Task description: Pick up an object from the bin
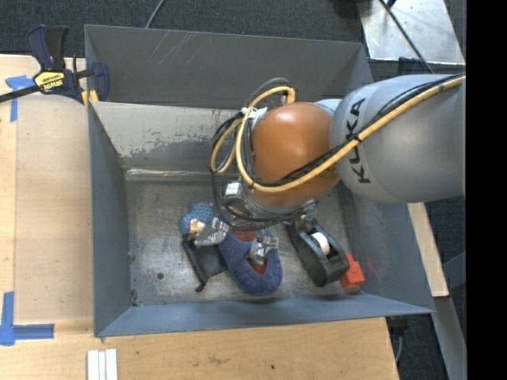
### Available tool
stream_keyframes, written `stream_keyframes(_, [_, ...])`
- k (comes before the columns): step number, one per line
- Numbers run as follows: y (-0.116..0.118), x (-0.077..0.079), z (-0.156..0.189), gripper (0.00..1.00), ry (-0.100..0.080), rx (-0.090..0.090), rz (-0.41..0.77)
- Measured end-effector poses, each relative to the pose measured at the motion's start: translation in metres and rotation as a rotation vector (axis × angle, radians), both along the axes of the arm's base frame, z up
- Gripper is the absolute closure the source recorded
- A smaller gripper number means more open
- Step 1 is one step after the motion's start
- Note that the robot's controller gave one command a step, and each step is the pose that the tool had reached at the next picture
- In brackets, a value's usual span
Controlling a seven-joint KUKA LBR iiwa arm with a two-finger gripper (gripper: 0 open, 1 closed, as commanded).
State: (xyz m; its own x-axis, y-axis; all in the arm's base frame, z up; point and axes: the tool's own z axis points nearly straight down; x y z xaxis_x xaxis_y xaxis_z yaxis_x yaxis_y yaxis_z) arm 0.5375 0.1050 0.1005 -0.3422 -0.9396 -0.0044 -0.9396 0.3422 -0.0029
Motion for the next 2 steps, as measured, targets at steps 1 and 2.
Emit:
stream_keyframes(1, [0.022,0.029,-0.026,0.0,0.017,-0.014,0.117])
stream_keyframes(2, [0.032,0.066,-0.025,0.0,0.008,-0.008,-0.229])
